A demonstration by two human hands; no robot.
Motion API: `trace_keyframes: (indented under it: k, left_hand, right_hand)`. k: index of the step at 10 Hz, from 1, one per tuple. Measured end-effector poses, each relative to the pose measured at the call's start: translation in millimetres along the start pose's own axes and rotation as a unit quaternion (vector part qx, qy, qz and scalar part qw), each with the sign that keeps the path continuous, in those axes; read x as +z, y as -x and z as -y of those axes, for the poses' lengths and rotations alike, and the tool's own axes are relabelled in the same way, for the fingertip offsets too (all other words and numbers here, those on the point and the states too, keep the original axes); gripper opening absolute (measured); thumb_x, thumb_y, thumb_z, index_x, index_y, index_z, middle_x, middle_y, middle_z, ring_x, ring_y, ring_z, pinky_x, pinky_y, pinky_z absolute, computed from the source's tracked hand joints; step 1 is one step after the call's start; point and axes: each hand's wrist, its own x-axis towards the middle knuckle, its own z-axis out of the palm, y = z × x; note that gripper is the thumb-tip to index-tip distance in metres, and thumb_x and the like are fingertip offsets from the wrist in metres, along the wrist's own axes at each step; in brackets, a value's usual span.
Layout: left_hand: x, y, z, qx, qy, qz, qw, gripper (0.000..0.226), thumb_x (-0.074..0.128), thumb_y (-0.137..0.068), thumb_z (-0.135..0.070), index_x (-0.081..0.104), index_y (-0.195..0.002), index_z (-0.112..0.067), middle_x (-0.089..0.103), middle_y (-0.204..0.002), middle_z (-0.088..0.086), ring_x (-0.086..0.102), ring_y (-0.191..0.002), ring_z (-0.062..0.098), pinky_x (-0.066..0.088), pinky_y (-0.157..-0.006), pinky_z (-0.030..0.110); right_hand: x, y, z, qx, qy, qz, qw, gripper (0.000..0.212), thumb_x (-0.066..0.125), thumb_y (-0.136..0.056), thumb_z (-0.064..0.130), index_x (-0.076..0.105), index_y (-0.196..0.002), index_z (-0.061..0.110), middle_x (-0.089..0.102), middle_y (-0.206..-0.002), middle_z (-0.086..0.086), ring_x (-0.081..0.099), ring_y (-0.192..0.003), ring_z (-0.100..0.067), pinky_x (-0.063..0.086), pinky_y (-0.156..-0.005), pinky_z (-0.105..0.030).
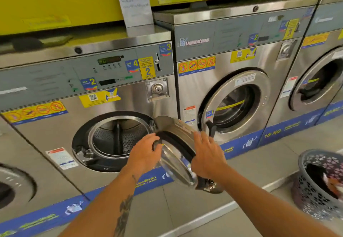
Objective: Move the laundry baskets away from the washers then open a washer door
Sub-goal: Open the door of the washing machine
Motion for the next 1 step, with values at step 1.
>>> trace_keyframes:
  k: [1]
  left_hand:
    - [-30.0,16.3,17.0,-0.040,-0.058,0.003,0.998,0.041,0.050,-0.092,-0.036,0.056,-0.130,-0.022,0.048,-0.145,-0.002,0.045,-0.131,0.019,0.034,-0.106,0.034]
  right_hand:
    - [-20.0,-6.4,23.5,-0.041,0.000,-0.006,0.999,0.072,0.059,-0.076,0.032,0.028,-0.138,0.013,0.038,-0.137,-0.011,0.042,-0.123,-0.034,0.045,-0.097,-0.047]
